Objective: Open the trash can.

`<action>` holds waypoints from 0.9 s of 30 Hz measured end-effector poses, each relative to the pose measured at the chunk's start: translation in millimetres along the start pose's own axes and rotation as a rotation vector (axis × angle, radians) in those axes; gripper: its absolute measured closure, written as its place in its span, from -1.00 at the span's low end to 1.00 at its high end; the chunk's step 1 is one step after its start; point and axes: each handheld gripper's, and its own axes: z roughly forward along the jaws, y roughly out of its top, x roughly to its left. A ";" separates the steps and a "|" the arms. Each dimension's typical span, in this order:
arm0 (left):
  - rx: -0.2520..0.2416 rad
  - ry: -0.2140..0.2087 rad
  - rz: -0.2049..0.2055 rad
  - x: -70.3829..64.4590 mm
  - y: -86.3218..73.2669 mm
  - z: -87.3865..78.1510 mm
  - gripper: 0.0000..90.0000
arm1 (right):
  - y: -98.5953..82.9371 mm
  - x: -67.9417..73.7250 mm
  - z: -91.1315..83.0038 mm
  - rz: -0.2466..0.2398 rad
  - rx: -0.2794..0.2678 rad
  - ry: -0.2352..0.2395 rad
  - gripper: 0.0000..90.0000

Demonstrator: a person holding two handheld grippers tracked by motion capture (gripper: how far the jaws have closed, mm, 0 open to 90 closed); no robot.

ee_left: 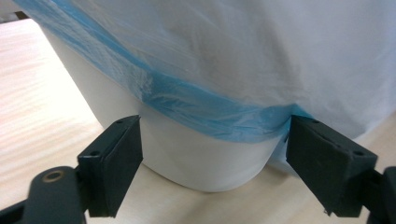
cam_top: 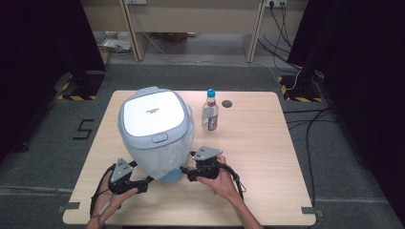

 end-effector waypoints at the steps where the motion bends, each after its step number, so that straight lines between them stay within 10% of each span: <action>1: -0.006 0.006 -0.004 5.4 2.0 0.6 -0.58 | 1.5 0.1 2.4 -0.003 -0.001 -0.001 -0.28; 14: -0.025 0.072 -0.027 37.4 7.2 8.0 -0.48 | 19.9 2.4 35.8 0.122 0.020 -0.048 -0.33; 27: -0.025 0.141 -0.103 64.5 12.6 18.7 -0.43 | 35.2 1.6 62.7 0.145 0.012 -0.094 -0.42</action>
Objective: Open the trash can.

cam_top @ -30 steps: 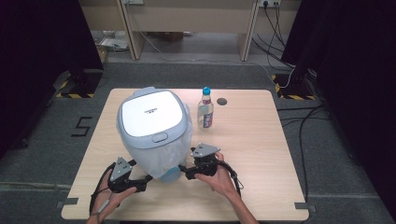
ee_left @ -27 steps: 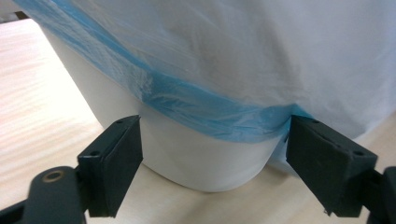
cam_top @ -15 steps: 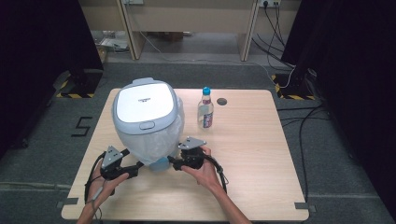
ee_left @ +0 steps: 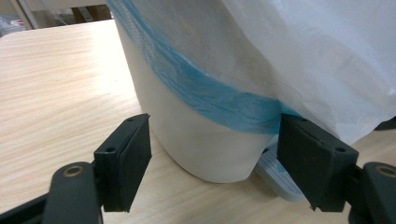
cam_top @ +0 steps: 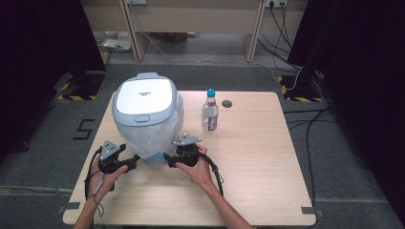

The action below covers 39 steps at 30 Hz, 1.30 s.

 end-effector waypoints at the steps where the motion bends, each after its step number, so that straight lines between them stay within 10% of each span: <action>1: 0.001 0.001 -0.010 1.4 0.3 0.8 -0.43 | 0.9 1.0 1.4 0.002 0.003 -0.007 -0.42; 14: -0.003 0.001 -0.053 11.4 1.4 6.3 -0.39 | 4.5 -2.7 10.8 0.033 -0.007 0.001 -0.42; 25: 0.009 -0.016 -0.066 1.4 -3.2 -12.3 -0.55 | -18.8 -12.3 -29.8 0.022 0.006 -0.006 -0.54; 33: -0.012 -0.042 -0.069 -5.0 0.4 -35.6 -0.63 | -26.9 -23.4 -49.7 -0.061 0.060 -0.125 -0.56; 39: -0.033 -0.078 -0.040 -12.8 9.4 -47.6 -0.41 | -46.6 -40.5 -57.7 -0.026 0.136 -0.172 -0.56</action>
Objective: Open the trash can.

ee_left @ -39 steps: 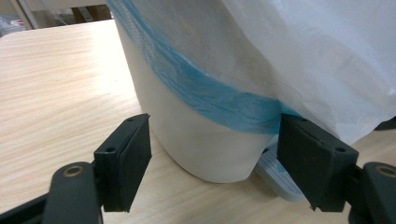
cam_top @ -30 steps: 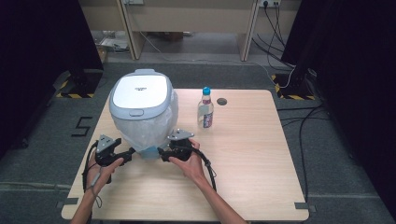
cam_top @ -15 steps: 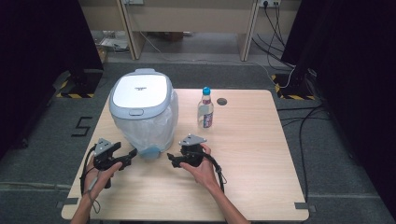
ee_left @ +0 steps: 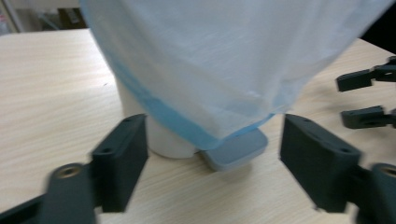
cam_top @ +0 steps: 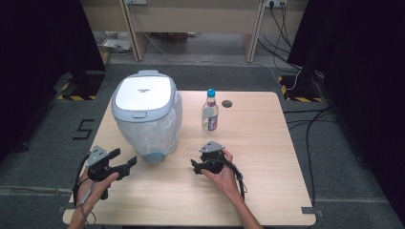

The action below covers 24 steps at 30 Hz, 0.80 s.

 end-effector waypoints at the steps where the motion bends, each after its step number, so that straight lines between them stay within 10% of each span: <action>1: 0.000 0.000 0.000 0.0 0.0 0.0 -0.27 | 0.0 0.0 0.0 0.000 0.000 0.000 -0.56; 9: -0.028 -0.006 0.031 0.6 5.5 -8.3 0.92 | -19.5 -12.8 -1.9 0.035 0.053 -0.015 -0.56; 24: -0.120 -0.135 0.013 -12.4 42.8 -33.9 0.99 | -23.0 -18.0 -0.8 0.065 0.056 0.011 -0.59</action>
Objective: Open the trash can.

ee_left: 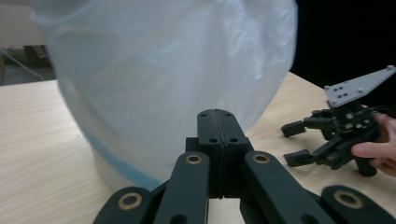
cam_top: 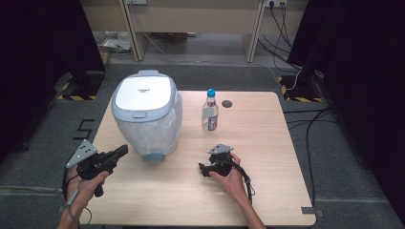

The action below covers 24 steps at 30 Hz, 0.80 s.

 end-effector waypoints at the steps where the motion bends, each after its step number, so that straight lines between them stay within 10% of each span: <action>1: -0.004 -0.008 0.004 -1.5 4.2 -0.7 0.99 | -0.1 -0.4 0.1 -0.005 -0.002 0.001 -0.59; 24: -0.060 -0.116 0.041 -15.9 66.1 -3.6 0.99 | -0.4 -0.5 -0.1 -0.003 0.000 -0.004 -0.61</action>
